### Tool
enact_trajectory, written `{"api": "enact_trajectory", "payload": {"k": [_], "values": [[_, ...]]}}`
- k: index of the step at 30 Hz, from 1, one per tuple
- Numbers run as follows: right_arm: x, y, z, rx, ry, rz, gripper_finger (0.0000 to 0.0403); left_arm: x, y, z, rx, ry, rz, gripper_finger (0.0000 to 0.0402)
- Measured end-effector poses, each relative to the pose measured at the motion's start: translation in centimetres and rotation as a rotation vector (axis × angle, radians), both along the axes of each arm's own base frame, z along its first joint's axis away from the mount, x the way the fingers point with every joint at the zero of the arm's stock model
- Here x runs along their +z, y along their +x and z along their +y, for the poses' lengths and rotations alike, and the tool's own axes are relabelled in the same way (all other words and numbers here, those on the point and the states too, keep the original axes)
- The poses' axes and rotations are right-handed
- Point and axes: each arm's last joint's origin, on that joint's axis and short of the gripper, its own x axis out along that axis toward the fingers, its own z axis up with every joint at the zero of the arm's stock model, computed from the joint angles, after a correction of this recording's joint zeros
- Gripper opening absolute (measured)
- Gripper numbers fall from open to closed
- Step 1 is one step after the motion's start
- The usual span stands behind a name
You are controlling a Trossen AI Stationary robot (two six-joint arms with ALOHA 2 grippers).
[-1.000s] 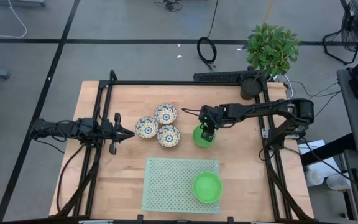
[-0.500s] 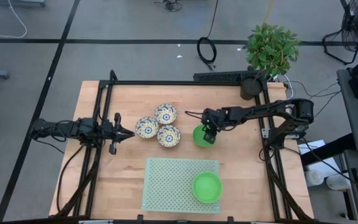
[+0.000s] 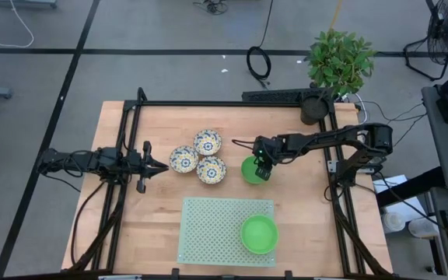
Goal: Pick & Place Mini bowls
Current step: Stack the green bowl on the green bowl on the shelf
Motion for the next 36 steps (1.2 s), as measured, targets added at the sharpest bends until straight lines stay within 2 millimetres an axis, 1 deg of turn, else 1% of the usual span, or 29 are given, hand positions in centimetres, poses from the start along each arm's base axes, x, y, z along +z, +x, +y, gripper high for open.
{"api": "enact_trajectory", "payload": {"k": [32, 36], "values": [[0.0, -0.01, 0.0, 0.0, 0.0, 0.001, 0.0159, 0.0, 0.0, 0.0, 0.0, 0.0, 0.0, 0.0037], [0.0, -0.01, 0.0, 0.0, -0.001, 0.001, 0.0148, 0.0, 0.0, 0.0, 0.0, 0.0, 0.0, 0.0037]]}}
